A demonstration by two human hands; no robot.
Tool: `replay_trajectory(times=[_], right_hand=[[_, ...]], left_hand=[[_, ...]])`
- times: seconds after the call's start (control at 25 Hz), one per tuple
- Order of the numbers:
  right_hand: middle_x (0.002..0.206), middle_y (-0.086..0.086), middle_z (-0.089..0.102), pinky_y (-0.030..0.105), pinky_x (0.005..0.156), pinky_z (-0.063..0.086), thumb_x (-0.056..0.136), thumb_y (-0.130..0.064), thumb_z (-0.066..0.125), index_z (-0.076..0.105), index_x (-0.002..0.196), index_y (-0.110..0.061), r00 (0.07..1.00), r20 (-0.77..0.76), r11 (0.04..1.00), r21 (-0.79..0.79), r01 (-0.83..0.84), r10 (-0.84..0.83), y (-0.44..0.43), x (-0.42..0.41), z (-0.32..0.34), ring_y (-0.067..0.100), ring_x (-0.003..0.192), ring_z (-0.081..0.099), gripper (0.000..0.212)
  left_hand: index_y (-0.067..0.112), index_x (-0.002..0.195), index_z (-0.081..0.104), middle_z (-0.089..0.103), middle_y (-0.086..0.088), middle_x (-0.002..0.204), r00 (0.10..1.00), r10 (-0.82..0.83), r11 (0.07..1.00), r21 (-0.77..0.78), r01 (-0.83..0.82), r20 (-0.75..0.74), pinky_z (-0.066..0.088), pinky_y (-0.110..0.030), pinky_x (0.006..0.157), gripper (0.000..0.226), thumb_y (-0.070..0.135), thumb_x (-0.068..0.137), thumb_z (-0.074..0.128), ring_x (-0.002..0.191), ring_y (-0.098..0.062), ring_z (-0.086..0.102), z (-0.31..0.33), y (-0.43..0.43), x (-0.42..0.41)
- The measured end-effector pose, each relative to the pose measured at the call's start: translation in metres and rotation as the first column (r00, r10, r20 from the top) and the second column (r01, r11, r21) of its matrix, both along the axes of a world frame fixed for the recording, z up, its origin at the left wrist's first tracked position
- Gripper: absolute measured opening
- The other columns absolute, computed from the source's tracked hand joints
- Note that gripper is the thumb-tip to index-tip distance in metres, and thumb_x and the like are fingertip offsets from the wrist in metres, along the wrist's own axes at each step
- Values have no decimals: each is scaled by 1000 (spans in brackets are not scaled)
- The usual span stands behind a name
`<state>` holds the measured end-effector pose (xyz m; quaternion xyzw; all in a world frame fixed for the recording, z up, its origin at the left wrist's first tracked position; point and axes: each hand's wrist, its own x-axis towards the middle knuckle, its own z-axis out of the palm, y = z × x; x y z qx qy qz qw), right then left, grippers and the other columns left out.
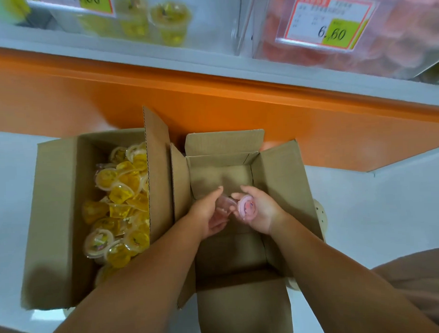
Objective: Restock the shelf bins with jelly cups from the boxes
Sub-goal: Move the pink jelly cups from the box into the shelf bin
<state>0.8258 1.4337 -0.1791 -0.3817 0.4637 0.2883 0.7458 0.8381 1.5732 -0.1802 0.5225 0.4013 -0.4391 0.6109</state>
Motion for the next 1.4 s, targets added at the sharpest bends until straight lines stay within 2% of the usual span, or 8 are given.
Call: replay_trajectory(times=[0.4, 0.6, 0.72, 0.88, 1.08, 1.2, 1.28, 1.4], right_hand=[[79, 14, 62, 25, 48, 54, 93, -47, 54, 58, 80, -7, 908, 415, 997, 66, 32, -57, 6, 13, 143, 21, 55, 64, 42], [69, 19, 62, 32, 67, 59, 85, -22, 44, 57, 66, 1, 779, 627, 990, 98, -103, 19, 0, 18, 228, 24, 63, 66, 33], [70, 15, 58, 36, 74, 60, 86, -7, 41, 63, 64, 2, 698, 703, 987, -31, -161, 136, -7, 21, 271, 25, 73, 68, 32], [96, 14, 65, 32, 74, 57, 82, -10, 57, 62, 103, -4, 558, 767, 948, -282, -148, 316, -18, 34, 312, 25, 87, 65, 23], [66, -2, 66, 24, 64, 43, 81, -9, 66, 65, 81, -13, 496, 826, 879, -420, 226, 268, -38, 70, 344, 10, 64, 57, 4], [68, 4, 66, 24, 57, 49, 85, -11, 71, 64, 82, -9, 509, 807, 691, -552, 468, 299, -64, 110, 362, 17, 61, 58, 7], [83, 10, 70, 25, 58, 53, 85, -15, 72, 64, 87, -10, 591, 734, 512, -668, 540, 335, -83, 151, 369, 21, 66, 63, 10], [114, 13, 66, 35, 88, 53, 92, -31, 62, 61, 114, -9, 806, 380, 149, -924, 352, 454, -108, 218, 370, 26, 100, 64, 31]], left_hand=[[18, 99, 73, 75, -1, 88, 919, -117, 985, -76, 156, 376, 57, -27, 64, 23, 34, 89, 60, 78, -14, 71, 140, 28, 20], [18, 101, 69, 70, -5, 80, 884, -94, 962, -188, 200, 459, 54, -26, 63, 26, 36, 90, 54, 69, -16, 67, 218, 31, 27], [19, 103, 69, 69, -3, 79, 846, -70, 937, -255, 238, 529, 54, -22, 56, 25, 34, 89, 54, 65, -16, 67, 265, 33, 31], [19, 109, 68, 70, -7, 77, 771, 58, 910, -351, 220, 634, 49, -18, 44, 25, 25, 85, 64, 61, -15, 63, 306, 33, 41], [23, 108, 66, 71, -7, 75, 638, 145, 921, -338, 193, 757, 47, -15, 45, 14, 21, 94, 63, 60, -11, 66, 326, 19, 66], [23, 102, 68, 73, -6, 74, 585, 168, 943, -302, 139, 793, 49, -16, 47, 9, 22, 94, 65, 66, -10, 69, 331, 17, 84], [22, 103, 67, 74, -6, 74, 583, 203, 946, -311, 90, 787, 49, -17, 47, 10, 23, 93, 66, 65, -10, 69, 331, 18, 98], [20, 106, 67, 74, -7, 76, 601, 243, 945, -325, 30, 762, 48, -17, 46, 14, 25, 93, 67, 65, -11, 69, 328, 15, 115]])
